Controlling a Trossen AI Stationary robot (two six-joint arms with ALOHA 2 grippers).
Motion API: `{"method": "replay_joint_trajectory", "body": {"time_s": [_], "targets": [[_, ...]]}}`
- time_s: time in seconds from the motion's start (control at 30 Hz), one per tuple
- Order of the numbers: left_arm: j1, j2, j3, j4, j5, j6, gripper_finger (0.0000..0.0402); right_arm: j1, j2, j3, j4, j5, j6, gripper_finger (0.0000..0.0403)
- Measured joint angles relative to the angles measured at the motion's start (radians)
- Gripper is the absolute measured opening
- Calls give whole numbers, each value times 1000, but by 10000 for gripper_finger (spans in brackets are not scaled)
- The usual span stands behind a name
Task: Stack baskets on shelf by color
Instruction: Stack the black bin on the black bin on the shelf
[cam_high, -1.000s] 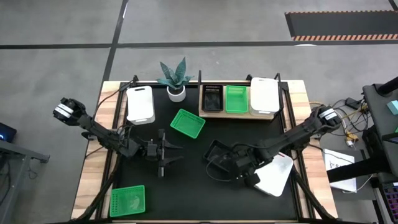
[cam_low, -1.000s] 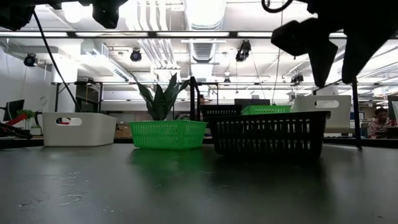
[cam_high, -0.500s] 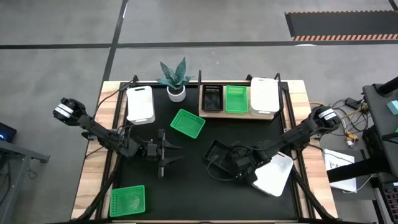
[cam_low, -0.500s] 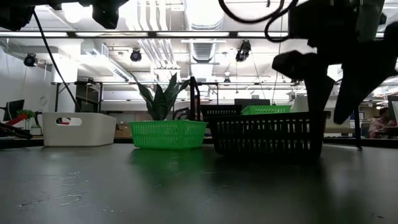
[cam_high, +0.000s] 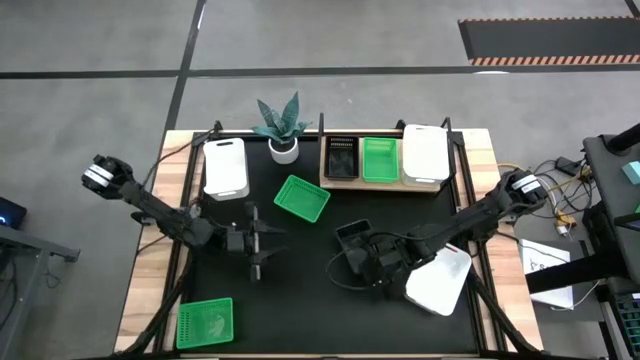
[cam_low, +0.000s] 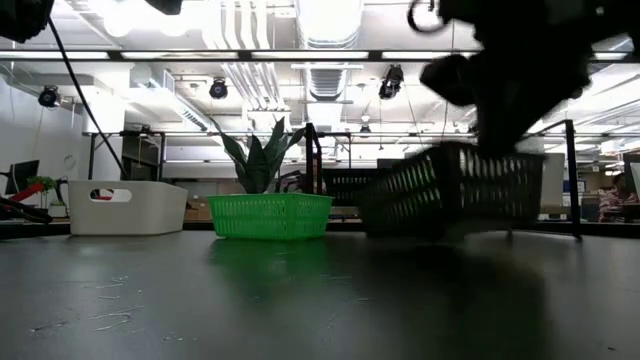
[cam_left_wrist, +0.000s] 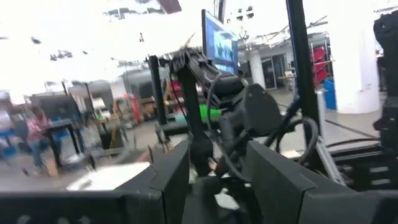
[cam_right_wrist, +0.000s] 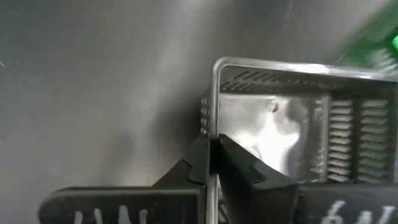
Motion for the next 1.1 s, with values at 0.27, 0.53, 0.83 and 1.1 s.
{"method": "replay_joint_trajectory", "body": {"time_s": [0.27,0.53,0.83,1.1], "targets": [[0,-141,-1,2,-74,208,145,0,0,242,-175,61,115,12],[0,-221,-38,0,-114,234,145,-67,1,462,-386,273,210,12],[-1,-223,-43,0,-128,234,145,-301,3,505,-383,295,126,12],[-1,-224,-43,0,-127,235,145,-488,3,504,-290,245,-28,12]]}}
